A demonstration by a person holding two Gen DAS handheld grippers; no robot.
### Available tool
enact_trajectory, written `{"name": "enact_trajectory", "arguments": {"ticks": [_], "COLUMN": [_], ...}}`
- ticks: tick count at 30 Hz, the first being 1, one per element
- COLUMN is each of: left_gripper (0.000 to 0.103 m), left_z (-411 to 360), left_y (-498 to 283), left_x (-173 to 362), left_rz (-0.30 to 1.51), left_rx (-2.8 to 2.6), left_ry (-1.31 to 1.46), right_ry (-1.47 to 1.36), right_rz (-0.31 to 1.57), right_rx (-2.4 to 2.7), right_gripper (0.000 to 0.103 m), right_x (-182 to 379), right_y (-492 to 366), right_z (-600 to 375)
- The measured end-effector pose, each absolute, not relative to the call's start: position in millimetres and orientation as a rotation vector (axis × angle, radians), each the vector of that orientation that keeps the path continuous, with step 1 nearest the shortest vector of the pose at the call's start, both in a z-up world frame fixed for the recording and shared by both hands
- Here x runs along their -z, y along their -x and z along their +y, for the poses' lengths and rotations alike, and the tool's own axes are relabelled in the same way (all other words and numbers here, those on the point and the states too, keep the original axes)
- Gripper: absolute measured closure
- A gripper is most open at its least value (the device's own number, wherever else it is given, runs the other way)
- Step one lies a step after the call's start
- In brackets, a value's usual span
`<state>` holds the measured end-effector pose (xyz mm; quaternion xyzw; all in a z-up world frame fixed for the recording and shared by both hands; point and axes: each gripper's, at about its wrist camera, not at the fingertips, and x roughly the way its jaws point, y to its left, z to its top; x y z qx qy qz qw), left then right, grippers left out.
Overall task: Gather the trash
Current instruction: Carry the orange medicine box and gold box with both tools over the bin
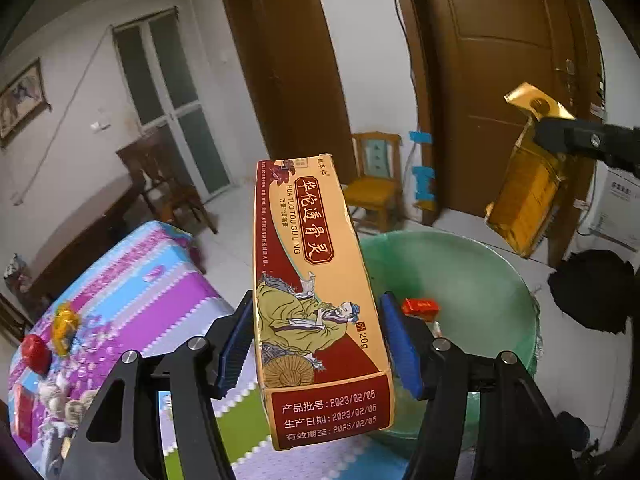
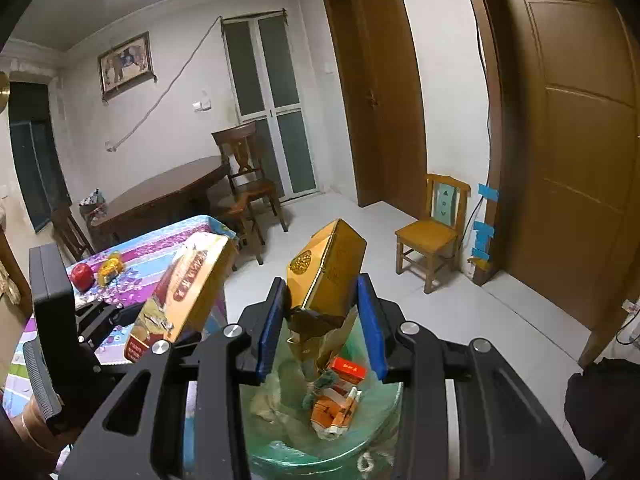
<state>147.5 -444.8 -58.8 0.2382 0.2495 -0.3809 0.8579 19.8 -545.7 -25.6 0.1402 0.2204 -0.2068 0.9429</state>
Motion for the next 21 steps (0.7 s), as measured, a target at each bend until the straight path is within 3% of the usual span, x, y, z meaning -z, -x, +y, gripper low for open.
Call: {"name": "enact_trajectory", "arguments": {"ticks": [17,21], "left_gripper": [0.04,0.038], "left_z": [-450,-452], "left_y": [-164,-169], "left_x": [87,90], "left_rz": [0.579,0.586], "left_rx": [0.862,0.887], "left_ry": [-0.542,-0.537], "right_ry": [-0.278,-0.261], "right_rz": [0.479,0.505], "right_rx": [0.404,0.399], "right_gripper": [0.068,0.062], "right_x": [27,30], "right_y": [-39,-47], "right_z": [-552,-554]}}
